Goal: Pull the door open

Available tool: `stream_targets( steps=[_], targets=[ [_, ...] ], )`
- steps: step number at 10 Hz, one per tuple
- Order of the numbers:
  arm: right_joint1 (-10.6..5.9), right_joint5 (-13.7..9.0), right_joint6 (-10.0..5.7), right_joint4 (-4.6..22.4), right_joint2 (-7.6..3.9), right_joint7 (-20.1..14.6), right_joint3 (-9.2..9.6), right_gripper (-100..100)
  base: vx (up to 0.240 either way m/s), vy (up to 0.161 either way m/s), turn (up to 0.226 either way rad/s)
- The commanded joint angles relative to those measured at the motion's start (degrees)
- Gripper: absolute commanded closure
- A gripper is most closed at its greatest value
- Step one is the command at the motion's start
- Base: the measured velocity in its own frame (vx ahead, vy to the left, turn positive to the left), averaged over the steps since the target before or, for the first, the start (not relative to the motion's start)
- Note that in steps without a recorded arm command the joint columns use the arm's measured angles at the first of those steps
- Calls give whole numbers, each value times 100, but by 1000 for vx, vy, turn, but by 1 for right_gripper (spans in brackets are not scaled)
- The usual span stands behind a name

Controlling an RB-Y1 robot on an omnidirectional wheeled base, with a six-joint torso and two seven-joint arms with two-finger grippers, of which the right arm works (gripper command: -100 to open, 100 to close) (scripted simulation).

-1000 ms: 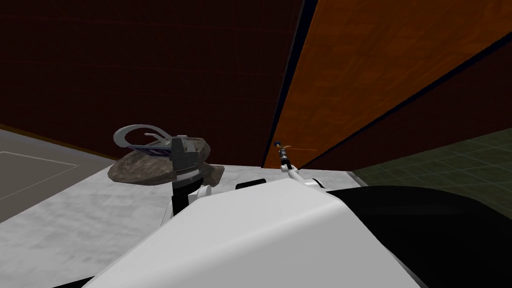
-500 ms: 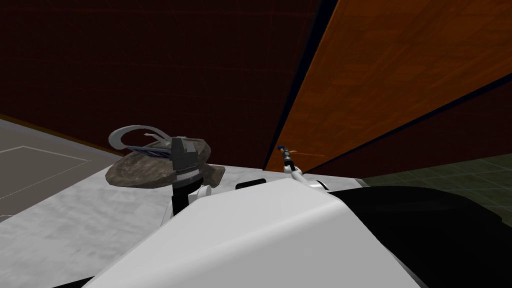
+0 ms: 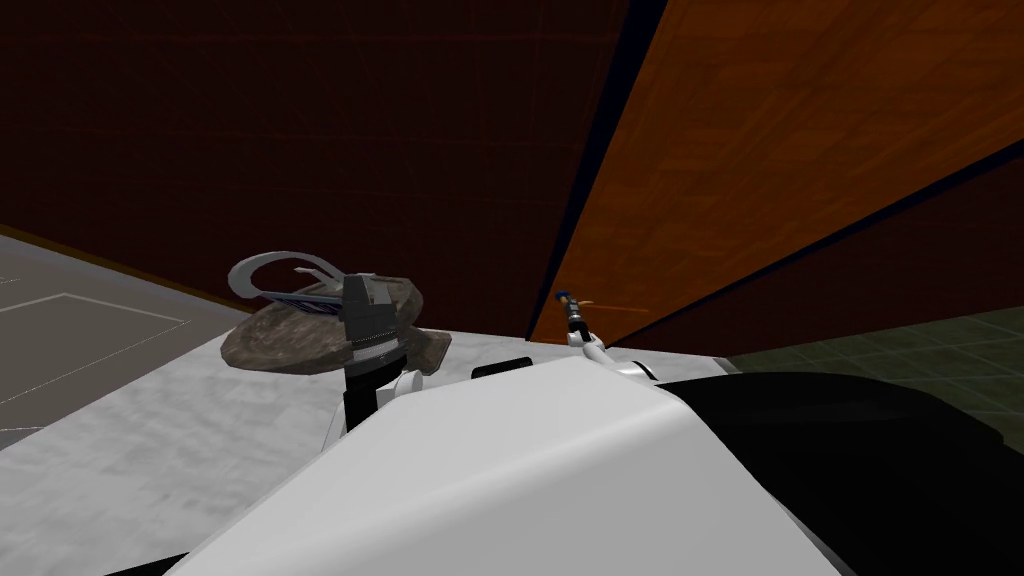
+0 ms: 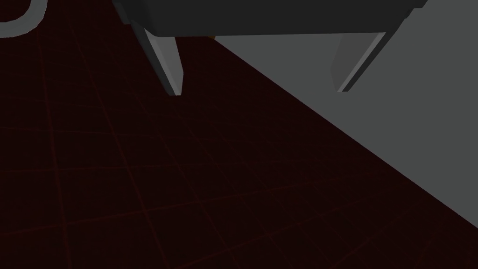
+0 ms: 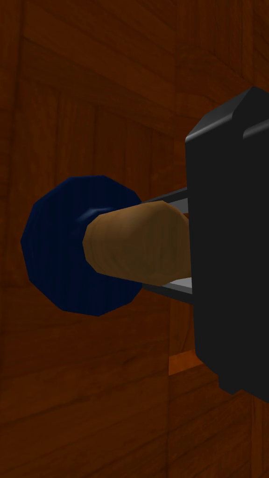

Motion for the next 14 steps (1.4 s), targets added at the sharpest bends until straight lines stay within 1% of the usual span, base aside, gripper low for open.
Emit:
stream_targets(
  steps=[1,2,4,9,10,11,12,14],
  targets=[
    [39,33,-35,-26,-48,-87,79,100,-120,-9,75],
    [50,42,-44,-33,-61,-110,100,100,-168,-44,103],
    [102,87,-90,-67,-125,-225,204,100,-206,-41,99],
    [264,224,-234,-173,-322,-581,526,100,-228,-62,117],
    [280,238,-248,-184,-342,-617,559,100,-215,-38,81],
    [258,230,-229,-169,-307,-591,547,100,-91,-14,24],
    [346,269,-308,-209,-369,-707,656,100,-137,-27,99],
    [436,309,-406,-265,-461,-829,767,100,-223,-84,118]
  ],
)
